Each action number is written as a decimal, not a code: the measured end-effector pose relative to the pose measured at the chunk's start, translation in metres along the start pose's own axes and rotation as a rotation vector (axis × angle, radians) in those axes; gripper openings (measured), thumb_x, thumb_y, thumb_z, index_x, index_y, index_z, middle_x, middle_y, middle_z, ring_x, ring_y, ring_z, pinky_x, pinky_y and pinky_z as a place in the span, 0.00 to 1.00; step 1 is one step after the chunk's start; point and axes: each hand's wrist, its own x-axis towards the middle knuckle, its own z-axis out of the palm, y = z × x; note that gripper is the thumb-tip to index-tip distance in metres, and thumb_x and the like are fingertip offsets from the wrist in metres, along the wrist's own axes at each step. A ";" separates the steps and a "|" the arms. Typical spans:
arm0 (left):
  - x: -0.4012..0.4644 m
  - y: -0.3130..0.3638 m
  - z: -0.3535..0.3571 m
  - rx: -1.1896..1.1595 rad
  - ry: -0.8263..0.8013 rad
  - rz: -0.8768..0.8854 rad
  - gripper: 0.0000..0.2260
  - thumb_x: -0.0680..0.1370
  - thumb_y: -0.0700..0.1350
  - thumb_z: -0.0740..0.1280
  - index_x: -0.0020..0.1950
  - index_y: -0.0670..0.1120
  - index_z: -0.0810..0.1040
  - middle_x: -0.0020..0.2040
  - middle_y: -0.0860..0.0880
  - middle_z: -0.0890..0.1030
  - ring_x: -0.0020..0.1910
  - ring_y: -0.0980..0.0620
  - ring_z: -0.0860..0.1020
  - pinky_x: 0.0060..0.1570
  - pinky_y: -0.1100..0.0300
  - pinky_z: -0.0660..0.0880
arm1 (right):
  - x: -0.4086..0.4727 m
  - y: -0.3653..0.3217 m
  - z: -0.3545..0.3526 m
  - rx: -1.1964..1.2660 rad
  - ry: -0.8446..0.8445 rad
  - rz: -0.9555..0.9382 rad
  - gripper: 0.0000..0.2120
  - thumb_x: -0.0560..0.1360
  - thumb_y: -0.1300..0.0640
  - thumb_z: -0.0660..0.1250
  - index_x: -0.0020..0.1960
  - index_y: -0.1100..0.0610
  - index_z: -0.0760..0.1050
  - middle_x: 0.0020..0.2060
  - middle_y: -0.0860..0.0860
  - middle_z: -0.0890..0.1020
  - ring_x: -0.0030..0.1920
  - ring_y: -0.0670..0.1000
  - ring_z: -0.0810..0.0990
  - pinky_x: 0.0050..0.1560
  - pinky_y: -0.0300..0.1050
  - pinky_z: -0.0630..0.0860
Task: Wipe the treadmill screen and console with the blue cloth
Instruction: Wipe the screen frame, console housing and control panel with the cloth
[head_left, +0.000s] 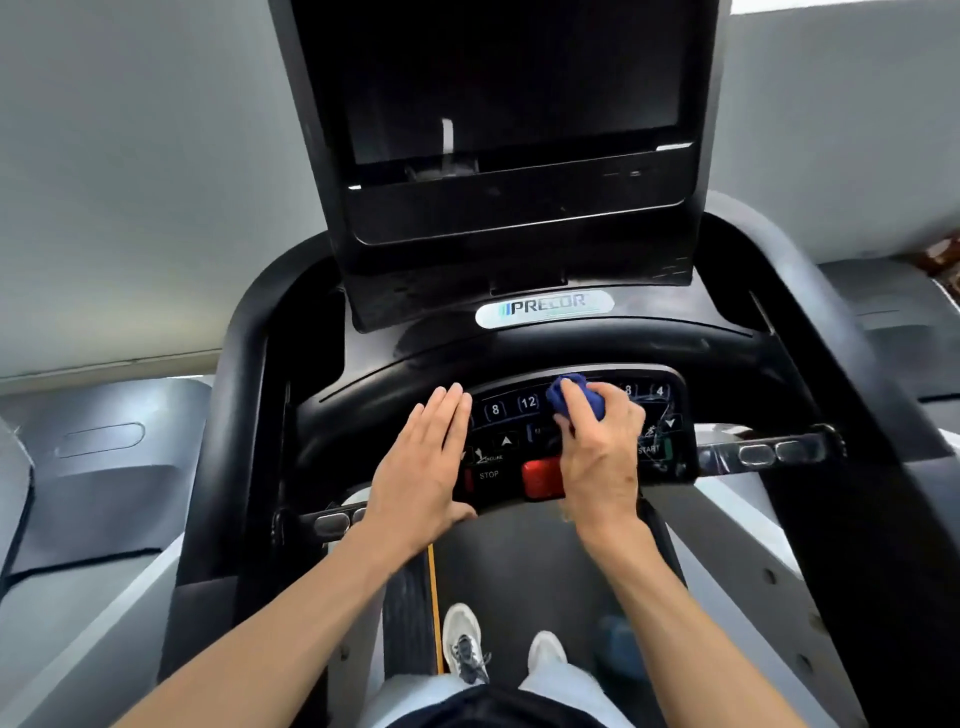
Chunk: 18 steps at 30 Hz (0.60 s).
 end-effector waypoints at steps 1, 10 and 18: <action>-0.001 0.001 -0.001 0.008 -0.003 -0.003 0.67 0.60 0.65 0.81 0.82 0.39 0.43 0.83 0.41 0.50 0.83 0.44 0.48 0.80 0.48 0.52 | -0.009 -0.002 0.000 -0.025 0.019 0.061 0.20 0.76 0.63 0.72 0.68 0.58 0.76 0.60 0.60 0.73 0.56 0.63 0.71 0.52 0.58 0.78; 0.015 0.023 -0.006 0.062 0.023 0.039 0.65 0.63 0.67 0.78 0.82 0.37 0.43 0.83 0.40 0.44 0.83 0.44 0.43 0.81 0.46 0.51 | 0.007 0.027 -0.011 -0.057 0.013 -0.019 0.23 0.74 0.71 0.68 0.68 0.60 0.76 0.54 0.60 0.75 0.48 0.61 0.71 0.44 0.53 0.77; 0.027 0.045 -0.008 0.127 -0.018 0.007 0.65 0.66 0.66 0.77 0.81 0.38 0.37 0.82 0.39 0.38 0.82 0.40 0.40 0.80 0.45 0.42 | 0.011 0.021 -0.023 -0.041 -0.030 -0.069 0.19 0.73 0.68 0.68 0.61 0.54 0.79 0.51 0.55 0.77 0.44 0.57 0.70 0.40 0.48 0.72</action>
